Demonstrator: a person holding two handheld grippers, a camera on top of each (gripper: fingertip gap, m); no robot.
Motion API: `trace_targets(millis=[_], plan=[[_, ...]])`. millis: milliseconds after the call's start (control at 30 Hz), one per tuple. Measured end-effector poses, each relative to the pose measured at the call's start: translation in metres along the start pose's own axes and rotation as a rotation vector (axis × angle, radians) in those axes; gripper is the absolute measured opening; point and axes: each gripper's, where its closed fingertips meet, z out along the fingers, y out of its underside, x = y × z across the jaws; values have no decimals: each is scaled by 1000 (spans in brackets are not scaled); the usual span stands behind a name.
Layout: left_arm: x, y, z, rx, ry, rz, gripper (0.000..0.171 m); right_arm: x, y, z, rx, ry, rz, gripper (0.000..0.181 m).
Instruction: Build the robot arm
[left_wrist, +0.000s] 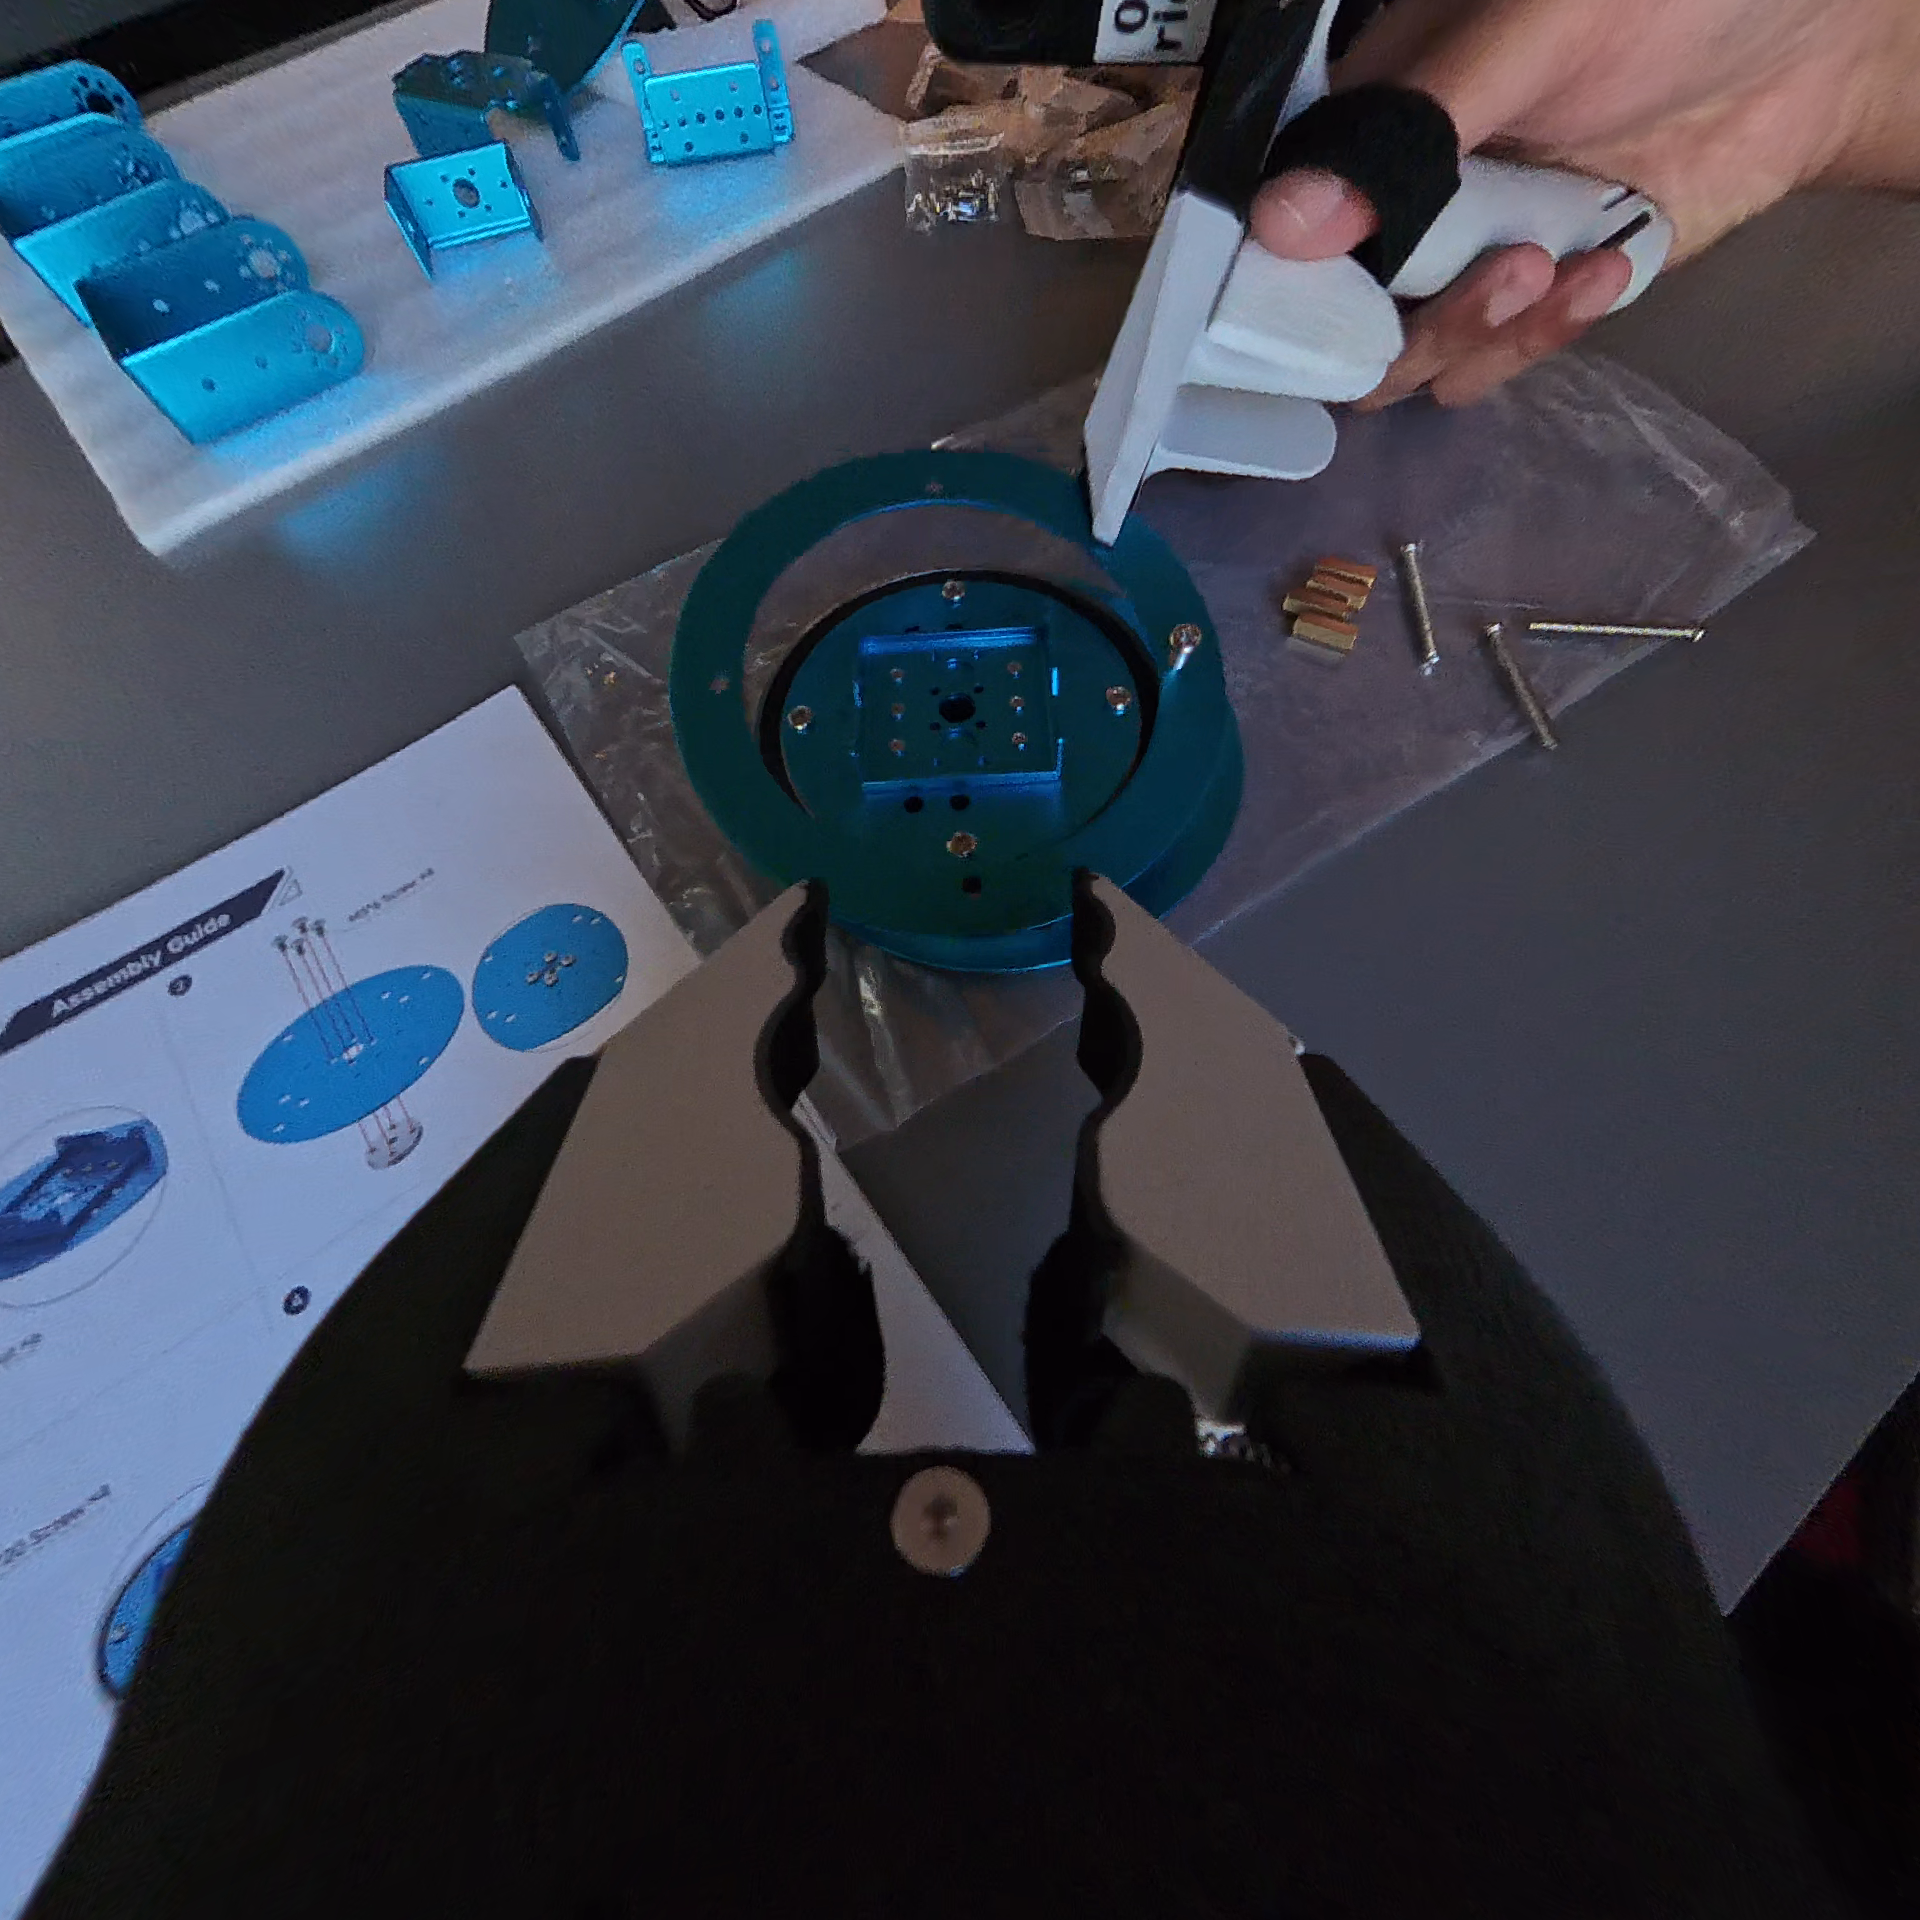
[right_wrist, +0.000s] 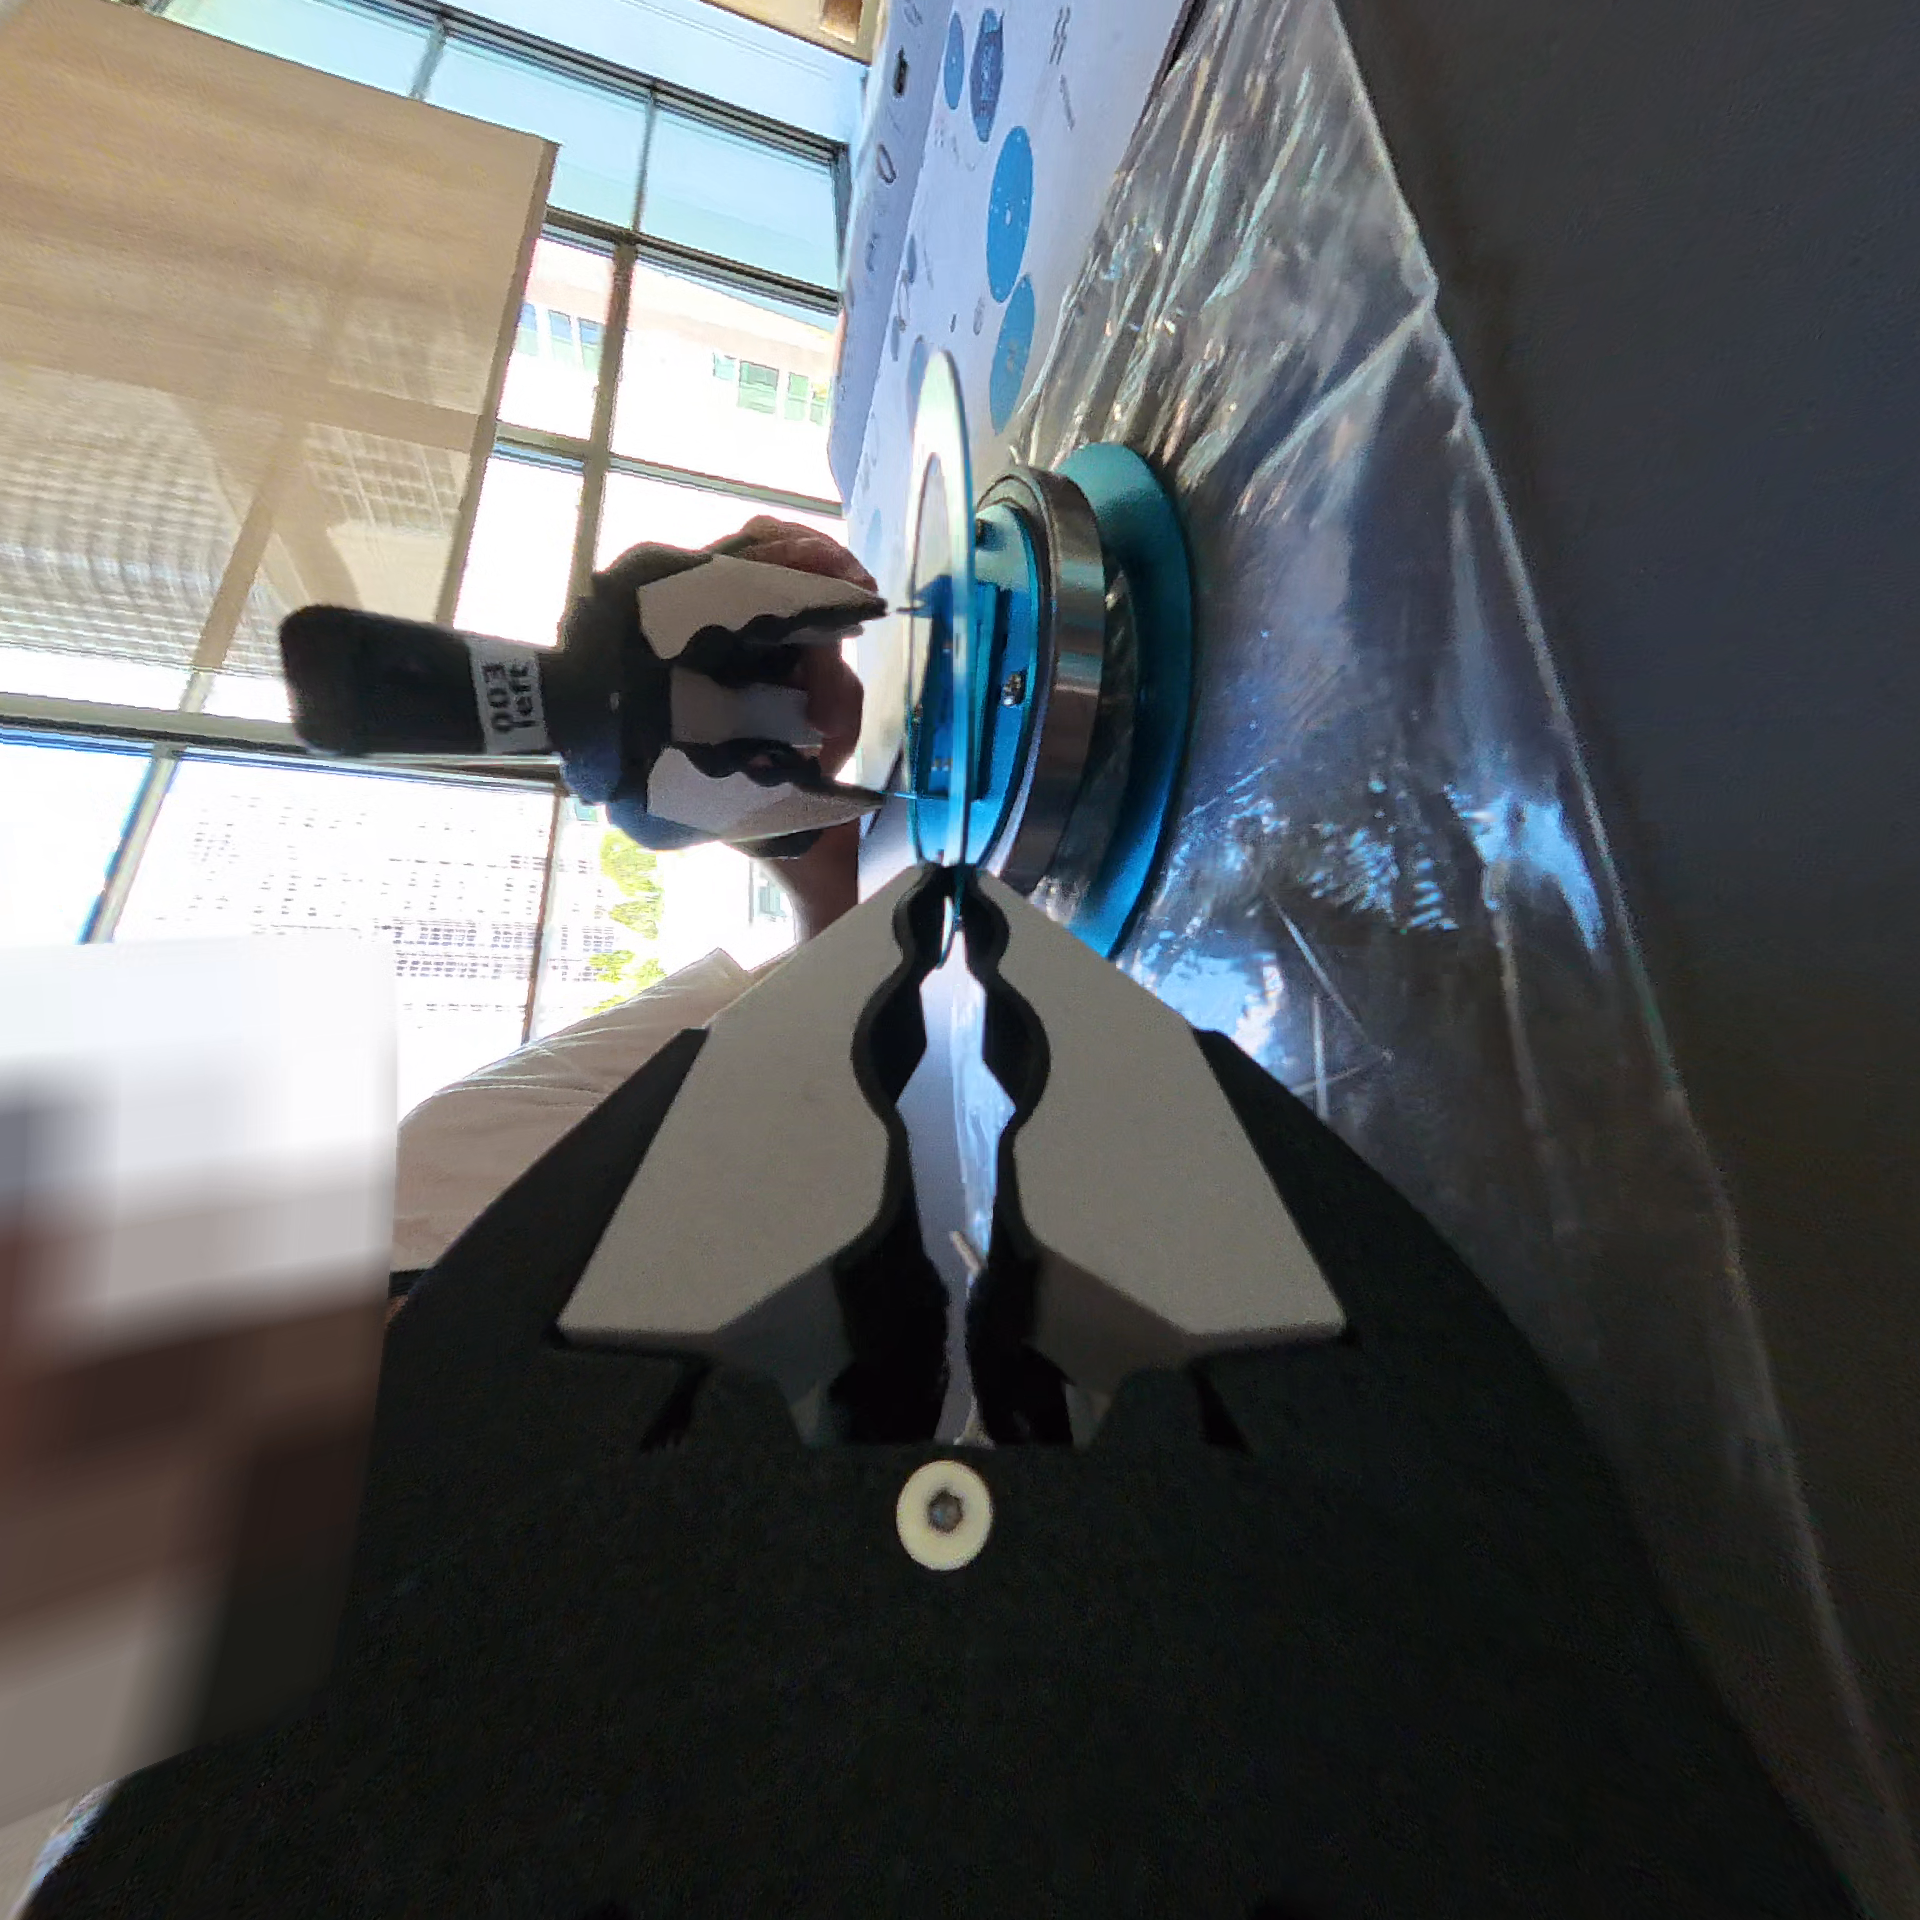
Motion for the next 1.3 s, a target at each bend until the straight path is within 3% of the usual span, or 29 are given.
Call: trace_targets(millis=[200, 433, 533, 633, 767, 1000, 1067, 1200, 1300], plan=[[-4, -1, 4, 1, -74, 41, 46, 12, 0, 1, -23, 146, -100, 9], [-9, -1, 0, -4, -90, 30, 46, 16, -1, -17, -66, 340, -280, 31], [-7, 3, -3, -20, -56, 17, 46, 11, -2, -26, -98, 402, -506, 45], [0, 7, -6, -30, 23, 1, 47, 13, 6, -20, -171, 471, -865, 76], [0, 8, -4, -26, 37, -9, 56, 17, 12, -4, -200, 500, -973, 89], [0, 3, 4, -20, 9, 1, 60, 13, 4, 0, -186, 536, -1017, 87], [-1, -3, -1, -13, -33, 50, 60, 6, 3, -6, -174, 555, -1066, 77], [21, -14, -6, 20, -79, 280, 57, -7, 4, -11, -140, 525, -1077, 54], [37, -22, 0, 24, -200, 540, 42, -6, 4, -9, -103, 469, -1045, 50]])
